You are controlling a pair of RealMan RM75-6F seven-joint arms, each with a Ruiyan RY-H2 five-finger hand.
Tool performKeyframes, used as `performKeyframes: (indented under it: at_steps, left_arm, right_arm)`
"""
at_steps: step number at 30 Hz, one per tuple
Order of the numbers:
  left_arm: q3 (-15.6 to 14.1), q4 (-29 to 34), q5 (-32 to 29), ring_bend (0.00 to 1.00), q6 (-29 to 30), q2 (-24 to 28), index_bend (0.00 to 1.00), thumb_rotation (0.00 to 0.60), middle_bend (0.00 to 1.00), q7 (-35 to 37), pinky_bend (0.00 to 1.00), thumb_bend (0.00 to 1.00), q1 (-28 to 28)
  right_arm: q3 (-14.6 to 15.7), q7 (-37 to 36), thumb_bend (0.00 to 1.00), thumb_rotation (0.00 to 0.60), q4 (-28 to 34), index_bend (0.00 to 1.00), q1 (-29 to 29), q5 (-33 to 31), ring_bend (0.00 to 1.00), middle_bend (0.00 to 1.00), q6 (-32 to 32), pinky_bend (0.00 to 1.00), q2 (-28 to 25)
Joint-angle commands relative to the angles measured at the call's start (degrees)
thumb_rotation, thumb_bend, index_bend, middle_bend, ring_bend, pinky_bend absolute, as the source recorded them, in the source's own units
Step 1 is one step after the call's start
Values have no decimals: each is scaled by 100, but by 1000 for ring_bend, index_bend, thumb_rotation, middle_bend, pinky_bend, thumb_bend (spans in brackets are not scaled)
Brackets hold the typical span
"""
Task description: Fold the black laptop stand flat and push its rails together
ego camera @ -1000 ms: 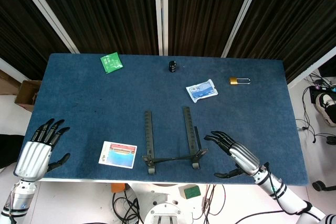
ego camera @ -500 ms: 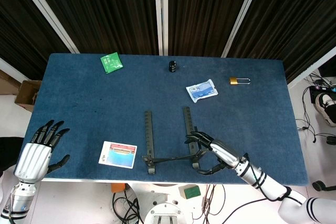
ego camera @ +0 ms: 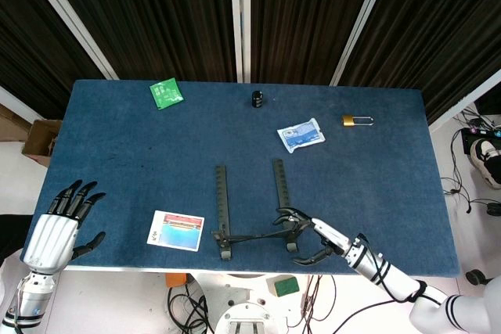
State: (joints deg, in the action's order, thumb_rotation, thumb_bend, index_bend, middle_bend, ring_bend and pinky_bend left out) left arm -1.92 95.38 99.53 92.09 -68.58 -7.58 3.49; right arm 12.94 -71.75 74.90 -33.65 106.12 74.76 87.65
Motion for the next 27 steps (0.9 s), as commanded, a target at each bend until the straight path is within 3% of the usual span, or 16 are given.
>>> performKeyframes:
  at_steps: [1, 6, 12, 19, 27]
  left_arm:
    - [1, -6, -5, 48, -3, -1, 205, 600, 114, 5, 163, 183, -1]
    - [-9, -34, -16, 48, -43, 7, 205, 600, 114, 43, 163, 183, 8]
    - [-15, -114, -81, 48, -119, -67, 205, 600, 114, 147, 163, 183, 22]
    - [-39, -213, -103, 48, -337, -162, 205, 600, 114, 294, 163, 183, 130]
    - [-72, -348, -85, 48, -1171, -403, 175, 600, 114, 1057, 163, 182, 677]
  right_arm:
    - [234, -1016, 207, 600, -60, 111, -63, -41, 2, 238, -56, 46, 126]
    - [464, -1957, 211, 600, -68, 111, -172, -69, 2, 238, -222, 69, 88]
    - [532, -2682, 214, 600, -52, 111, -220, -228, 18, 238, -326, 142, 57]
    - [503, -2466, 215, 600, -50, 111, -203, -289, 18, 238, -365, 147, 53]
    - [444, -1562, 218, 600, -73, 111, -59, -248, 18, 238, -235, 148, 91]
